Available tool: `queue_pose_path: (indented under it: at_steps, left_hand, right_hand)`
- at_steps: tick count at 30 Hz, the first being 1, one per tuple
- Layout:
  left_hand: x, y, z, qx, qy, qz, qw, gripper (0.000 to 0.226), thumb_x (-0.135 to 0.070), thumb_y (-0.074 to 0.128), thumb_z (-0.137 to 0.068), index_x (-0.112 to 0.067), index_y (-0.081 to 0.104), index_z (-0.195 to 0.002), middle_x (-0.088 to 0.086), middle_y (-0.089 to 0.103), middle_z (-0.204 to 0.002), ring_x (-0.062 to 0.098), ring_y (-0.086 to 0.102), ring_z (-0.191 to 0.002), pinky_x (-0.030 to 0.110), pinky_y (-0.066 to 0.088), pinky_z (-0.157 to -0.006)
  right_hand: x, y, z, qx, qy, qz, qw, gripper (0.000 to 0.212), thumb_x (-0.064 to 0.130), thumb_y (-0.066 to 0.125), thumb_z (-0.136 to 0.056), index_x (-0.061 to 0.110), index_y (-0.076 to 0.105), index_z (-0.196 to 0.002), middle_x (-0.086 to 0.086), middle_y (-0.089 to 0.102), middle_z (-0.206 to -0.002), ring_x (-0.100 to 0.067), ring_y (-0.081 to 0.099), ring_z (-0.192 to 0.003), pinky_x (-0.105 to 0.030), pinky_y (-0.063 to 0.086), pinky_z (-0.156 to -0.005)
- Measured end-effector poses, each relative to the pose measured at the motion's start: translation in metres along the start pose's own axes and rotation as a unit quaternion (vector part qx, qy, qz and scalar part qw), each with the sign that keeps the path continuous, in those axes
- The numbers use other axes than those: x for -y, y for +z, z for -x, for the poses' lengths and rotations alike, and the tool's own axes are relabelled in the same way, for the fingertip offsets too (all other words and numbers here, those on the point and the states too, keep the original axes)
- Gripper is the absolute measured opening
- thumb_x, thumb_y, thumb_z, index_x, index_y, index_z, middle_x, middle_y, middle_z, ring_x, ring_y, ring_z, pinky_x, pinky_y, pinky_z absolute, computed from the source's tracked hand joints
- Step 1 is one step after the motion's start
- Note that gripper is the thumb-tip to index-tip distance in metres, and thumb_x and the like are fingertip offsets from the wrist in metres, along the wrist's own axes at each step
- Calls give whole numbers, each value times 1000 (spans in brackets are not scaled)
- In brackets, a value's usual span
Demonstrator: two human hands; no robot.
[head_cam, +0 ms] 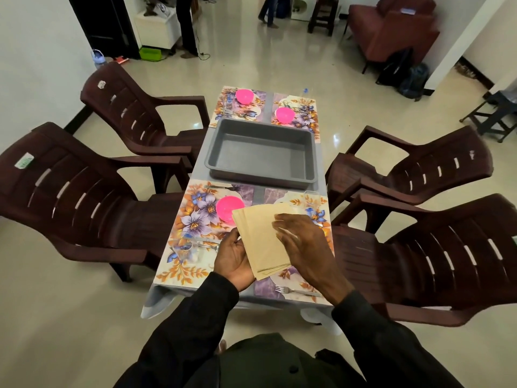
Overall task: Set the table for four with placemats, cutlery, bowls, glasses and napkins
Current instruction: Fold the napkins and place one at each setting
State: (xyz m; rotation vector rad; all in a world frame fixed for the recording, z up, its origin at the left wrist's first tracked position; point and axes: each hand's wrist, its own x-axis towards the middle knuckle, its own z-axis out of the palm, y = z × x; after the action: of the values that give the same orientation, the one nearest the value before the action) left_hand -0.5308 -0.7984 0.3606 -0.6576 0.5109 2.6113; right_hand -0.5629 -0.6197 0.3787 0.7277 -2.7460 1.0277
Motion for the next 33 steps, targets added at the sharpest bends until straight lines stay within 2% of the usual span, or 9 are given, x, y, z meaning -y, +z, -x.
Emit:
queue_pose_path:
  at_steps: [3, 9, 13, 16, 18, 21, 25, 28, 33]
  left_hand:
    - [0, -6, -1, 7, -2, 2, 1000, 50, -46, 53, -98, -21, 59, -140, 14, 58, -144, 40, 55, -127, 51, 47, -103]
    - [1, -5, 1, 9, -6, -2, 1000, 51, -43, 50, -99, -11, 64, -135, 18, 62, -137, 38, 60, -122, 51, 44, -106]
    - [1, -7, -1, -2, -12, 1, 1000, 51, -42, 53, -98, -11, 62, -137, 19, 62, -138, 38, 58, -127, 52, 39, -113]
    - [2, -7, 0, 9, -18, -3, 1000, 48, -40, 59, -91, -10, 69, -128, 19, 68, -128, 37, 67, -113, 50, 53, -98]
    - [1, -8, 2, 15, -23, -5, 1000, 45, -38, 58, -89, -7, 73, -117, 20, 71, -121, 37, 72, -101, 50, 59, -87]
    - [-1, -12, 2, 6, -32, -3, 999, 44, -39, 55, -92, -6, 77, -109, 21, 72, -117, 38, 73, -96, 51, 55, -92]
    - [-9, -13, 1, 12, -46, -5, 999, 50, -42, 55, -93, -10, 66, -129, 22, 66, -129, 41, 67, -109, 55, 48, -101]
    - [-17, -17, 0, 25, -58, -5, 998, 49, -42, 55, -92, -9, 71, -124, 21, 66, -130, 42, 62, -115, 57, 39, -109]
    - [-27, -21, 0, 51, -83, -17, 995, 47, -42, 52, -94, -7, 77, -113, 21, 67, -128, 43, 59, -119, 58, 34, -113]
  right_hand:
    - [11, -2, -2, -38, 86, 10, 996, 31, 27, 73, -94, 18, 69, -123, 0, 68, -123, -13, 60, -112, -27, 51, -97]
    - [21, 1, -9, 19, 151, 5, 988, 23, 32, 77, -88, 24, 70, -108, 9, 63, -96, -10, 57, -90, -35, 57, -83]
    - [25, -2, -12, 47, 166, 12, 985, 15, 33, 75, -88, 24, 69, -98, 9, 64, -94, -9, 58, -86, -32, 57, -78]
    - [31, -8, -15, 66, 188, -13, 980, 15, 30, 75, -89, 23, 66, -98, 9, 65, -94, -8, 60, -83, -21, 52, -72]
    - [33, -11, -18, 79, 207, -47, 974, 17, 26, 77, -88, 22, 67, -102, 8, 67, -93, -9, 62, -82, -24, 56, -74]
    - [34, -17, -22, 102, 224, -64, 967, 24, 22, 77, -88, 20, 71, -111, 5, 68, -95, -8, 63, -82, -25, 57, -75]
    - [36, -27, -24, 110, 224, -66, 966, 14, 19, 75, -91, 17, 75, -105, 8, 69, -96, -6, 63, -84, -14, 49, -69]
    - [37, -33, -29, 104, 231, -82, 964, 9, 20, 79, -88, 16, 77, -96, 6, 74, -93, -7, 67, -80, -19, 52, -70]
    - [40, -34, -39, 111, 250, -101, 956, 16, 16, 85, -81, 12, 76, -93, 1, 76, -84, -16, 72, -81, -34, 61, -80]
